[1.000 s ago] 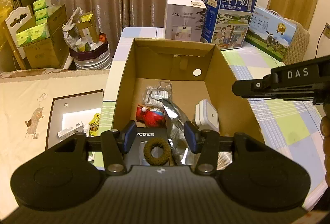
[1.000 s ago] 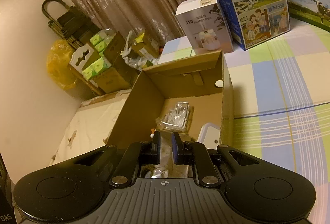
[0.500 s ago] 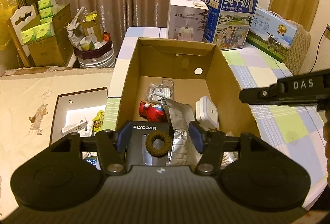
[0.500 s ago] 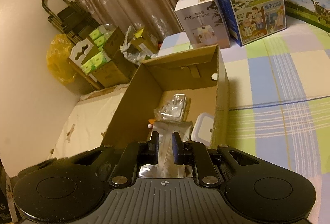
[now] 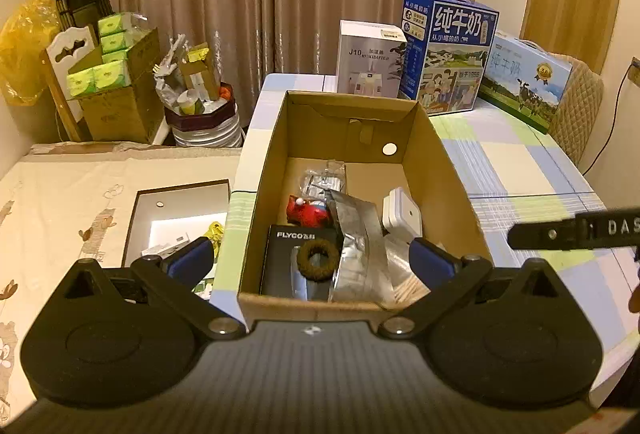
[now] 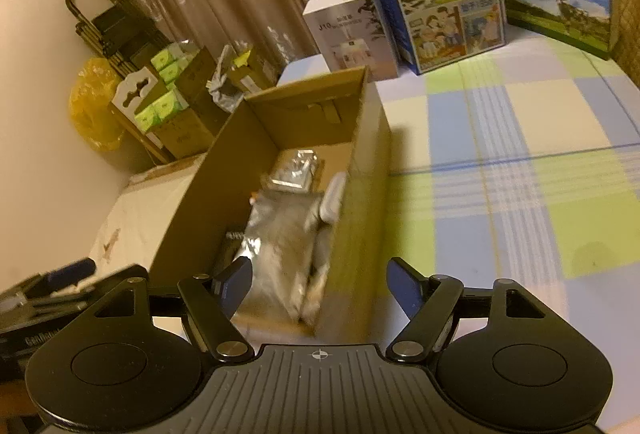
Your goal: Organize objects
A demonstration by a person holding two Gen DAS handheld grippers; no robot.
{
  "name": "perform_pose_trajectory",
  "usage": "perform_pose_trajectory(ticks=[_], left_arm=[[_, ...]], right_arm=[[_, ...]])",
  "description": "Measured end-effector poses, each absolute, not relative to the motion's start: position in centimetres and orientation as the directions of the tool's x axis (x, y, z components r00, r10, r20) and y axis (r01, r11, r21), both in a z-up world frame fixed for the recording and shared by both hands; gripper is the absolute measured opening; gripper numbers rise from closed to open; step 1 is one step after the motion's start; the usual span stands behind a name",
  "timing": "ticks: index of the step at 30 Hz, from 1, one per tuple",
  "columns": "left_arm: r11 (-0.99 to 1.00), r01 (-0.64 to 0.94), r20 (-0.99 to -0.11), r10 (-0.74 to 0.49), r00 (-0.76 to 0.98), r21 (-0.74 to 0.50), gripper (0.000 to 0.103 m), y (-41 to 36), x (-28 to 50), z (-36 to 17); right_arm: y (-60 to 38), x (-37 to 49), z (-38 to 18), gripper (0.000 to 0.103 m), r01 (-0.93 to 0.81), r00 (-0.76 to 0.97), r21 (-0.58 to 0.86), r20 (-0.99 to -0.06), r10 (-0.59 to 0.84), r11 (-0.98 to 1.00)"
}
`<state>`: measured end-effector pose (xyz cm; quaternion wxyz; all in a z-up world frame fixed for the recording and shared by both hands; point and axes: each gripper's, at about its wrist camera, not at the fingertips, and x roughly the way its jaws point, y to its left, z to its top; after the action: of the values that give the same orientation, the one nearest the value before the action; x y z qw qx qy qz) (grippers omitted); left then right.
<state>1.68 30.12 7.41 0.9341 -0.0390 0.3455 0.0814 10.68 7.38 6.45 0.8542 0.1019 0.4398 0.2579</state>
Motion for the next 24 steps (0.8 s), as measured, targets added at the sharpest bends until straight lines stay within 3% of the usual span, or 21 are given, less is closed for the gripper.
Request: perform_pose_trajectory(ticks=[10,24], left_arm=[[0.983,-0.175,-0.658,0.094,0.747,-0.058,0.102,27.9,-2.5,7.5],[0.975,-0.213,-0.666,0.116,0.737,-0.067,0.102,24.7,-6.4,7.7]], right_arm=[[5.8,4.6,6.3,0.072,-0.395,0.522,0.284,-0.713,0.468,0.874],[2.3,1.2,7.0,0.072,-0.391,0.562,0.240,-0.702,0.437,0.888]])
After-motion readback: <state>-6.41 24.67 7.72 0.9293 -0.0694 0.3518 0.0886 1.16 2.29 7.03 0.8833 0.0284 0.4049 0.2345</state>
